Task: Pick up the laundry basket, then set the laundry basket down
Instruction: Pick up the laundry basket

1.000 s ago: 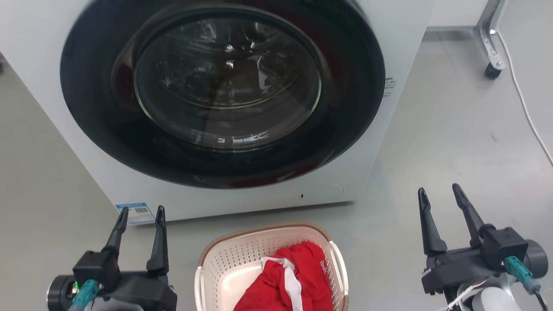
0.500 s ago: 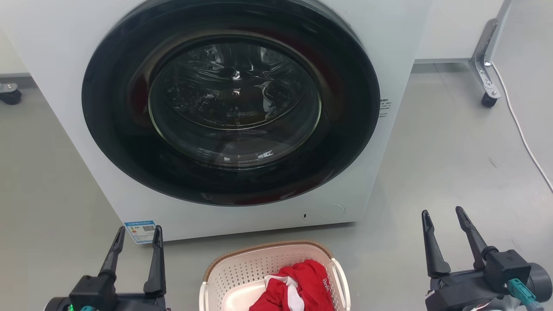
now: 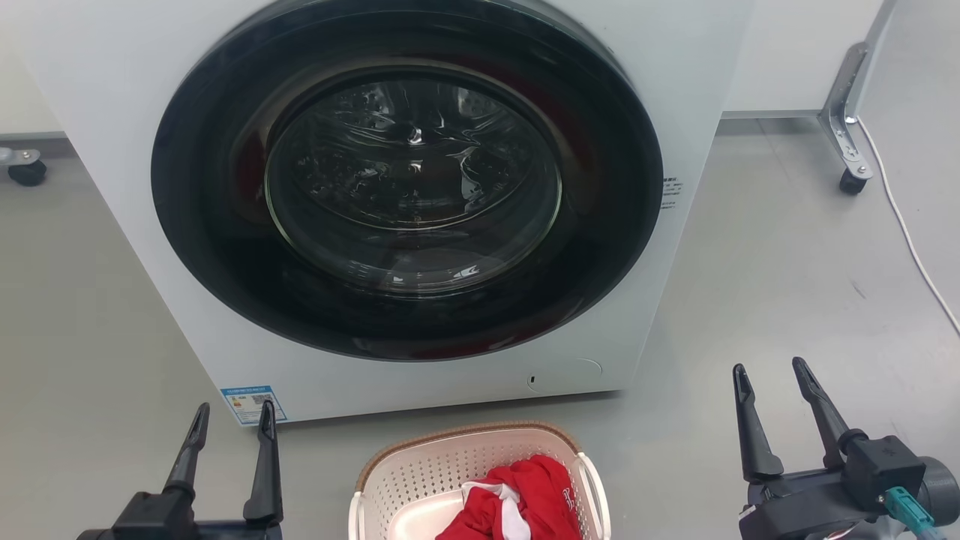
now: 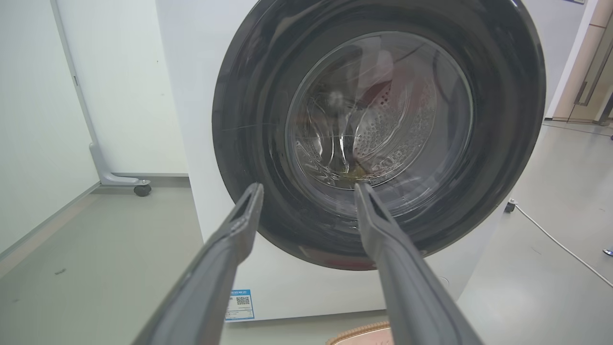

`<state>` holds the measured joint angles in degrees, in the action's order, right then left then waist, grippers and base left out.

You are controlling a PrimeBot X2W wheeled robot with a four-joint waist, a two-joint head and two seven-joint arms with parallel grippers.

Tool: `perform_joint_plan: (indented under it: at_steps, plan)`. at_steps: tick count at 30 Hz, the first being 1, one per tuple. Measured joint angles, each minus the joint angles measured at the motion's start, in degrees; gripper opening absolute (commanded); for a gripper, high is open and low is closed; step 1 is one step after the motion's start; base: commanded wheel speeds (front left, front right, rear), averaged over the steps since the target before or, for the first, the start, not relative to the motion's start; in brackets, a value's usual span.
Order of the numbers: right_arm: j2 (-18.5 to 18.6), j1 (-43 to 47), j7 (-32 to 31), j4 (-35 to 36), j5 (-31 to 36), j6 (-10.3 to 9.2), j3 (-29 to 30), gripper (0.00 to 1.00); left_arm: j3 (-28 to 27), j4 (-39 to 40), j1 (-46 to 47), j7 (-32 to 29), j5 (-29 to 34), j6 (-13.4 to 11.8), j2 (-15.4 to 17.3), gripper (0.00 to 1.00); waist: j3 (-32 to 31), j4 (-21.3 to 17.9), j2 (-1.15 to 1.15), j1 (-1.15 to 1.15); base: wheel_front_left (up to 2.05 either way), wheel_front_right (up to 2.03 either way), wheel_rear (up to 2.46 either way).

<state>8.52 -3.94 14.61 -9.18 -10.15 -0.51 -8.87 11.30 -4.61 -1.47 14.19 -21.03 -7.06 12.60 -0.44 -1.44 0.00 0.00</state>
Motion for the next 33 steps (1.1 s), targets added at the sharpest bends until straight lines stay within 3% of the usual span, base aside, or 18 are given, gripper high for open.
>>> perform_joint_plan:
  at_steps: [23, 33]
  plan:
    - [0.2, 0.3, -1.5, 1.5, -0.2, -0.08, 0.0, 1.00, -0.4, 2.0, -0.3, -2.6, 1.0, 0.0, -0.9, 1.00, 1.0, 0.1, 0.00, 0.00, 0.00, 0.00, 0.00]
    - [0.2, 0.3, -2.5, 2.8, -0.8, -0.07, -0.4, 1.00, -0.1, 3.0, -0.2, -4.0, 1.0, 0.0, -1.5, 1.00, 4.7, 0.0, 0.00, 0.00, 0.00, 0.00, 0.00]
